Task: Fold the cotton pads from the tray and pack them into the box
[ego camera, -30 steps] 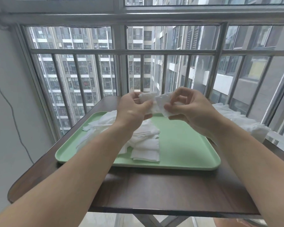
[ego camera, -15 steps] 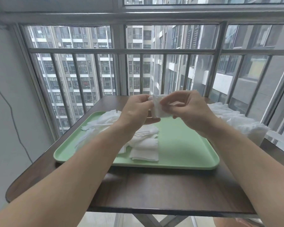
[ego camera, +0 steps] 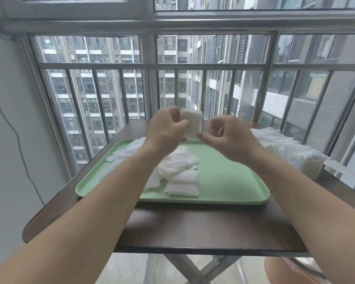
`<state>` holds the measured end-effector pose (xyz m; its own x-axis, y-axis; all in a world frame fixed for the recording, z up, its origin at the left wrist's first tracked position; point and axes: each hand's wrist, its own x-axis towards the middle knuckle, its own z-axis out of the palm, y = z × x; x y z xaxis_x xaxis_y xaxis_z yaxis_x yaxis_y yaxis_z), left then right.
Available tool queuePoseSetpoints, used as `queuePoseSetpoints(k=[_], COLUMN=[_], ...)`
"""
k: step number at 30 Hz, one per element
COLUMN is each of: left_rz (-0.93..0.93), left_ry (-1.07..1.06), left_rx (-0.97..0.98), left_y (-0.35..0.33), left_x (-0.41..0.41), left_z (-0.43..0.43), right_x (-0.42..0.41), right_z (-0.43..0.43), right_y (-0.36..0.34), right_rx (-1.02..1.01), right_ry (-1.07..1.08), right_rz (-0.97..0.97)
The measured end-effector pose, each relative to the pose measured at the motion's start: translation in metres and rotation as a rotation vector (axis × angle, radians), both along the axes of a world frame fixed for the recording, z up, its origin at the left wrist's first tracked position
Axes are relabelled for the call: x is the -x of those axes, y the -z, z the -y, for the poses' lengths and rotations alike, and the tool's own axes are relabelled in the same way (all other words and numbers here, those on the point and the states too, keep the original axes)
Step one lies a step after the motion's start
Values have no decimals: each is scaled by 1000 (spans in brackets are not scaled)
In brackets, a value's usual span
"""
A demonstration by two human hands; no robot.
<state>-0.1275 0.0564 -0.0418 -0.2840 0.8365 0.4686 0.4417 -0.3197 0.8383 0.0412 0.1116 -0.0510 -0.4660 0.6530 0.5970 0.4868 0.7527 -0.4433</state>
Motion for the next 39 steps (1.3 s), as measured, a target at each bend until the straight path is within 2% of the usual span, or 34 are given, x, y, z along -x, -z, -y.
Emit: queuePoseSetpoints(k=[4,6,14,19,21,25,29,31,33,35,39], left_rz=[-45,-25,198,270,270,275,247,223,211,227,240], left_ry=[36,47,-9,-61,-76,-63,-44,-21,27,92,208], left_rx=[123,134,47,35,41,50,42,51,69,89,102], left_y=[-15,-13,22,30,34,38,40,42,44,46,47], left_x=[9,12,24,24,25,25,20,19,19,17,15], left_z=[14,26,49,46,45,45,44,44,42,42,43], right_x=[7,14,33,30,27,14,8,8,8,7,9], right_z=[20,30,44,47,45,36,33,36,39,41,39], right_y=[-8,-7,-1,5,6,5,2,-1,-6,-12,-15], right_rx=[239,285,184,81,64,193,387,442,459,430,363], right_ry=[-127,-153,-77,-12,-13,-46,-154,-221,-283,-313,-249], right_rz=[475,635,735,716,644,323,-128,-242,-230,-128,-34])
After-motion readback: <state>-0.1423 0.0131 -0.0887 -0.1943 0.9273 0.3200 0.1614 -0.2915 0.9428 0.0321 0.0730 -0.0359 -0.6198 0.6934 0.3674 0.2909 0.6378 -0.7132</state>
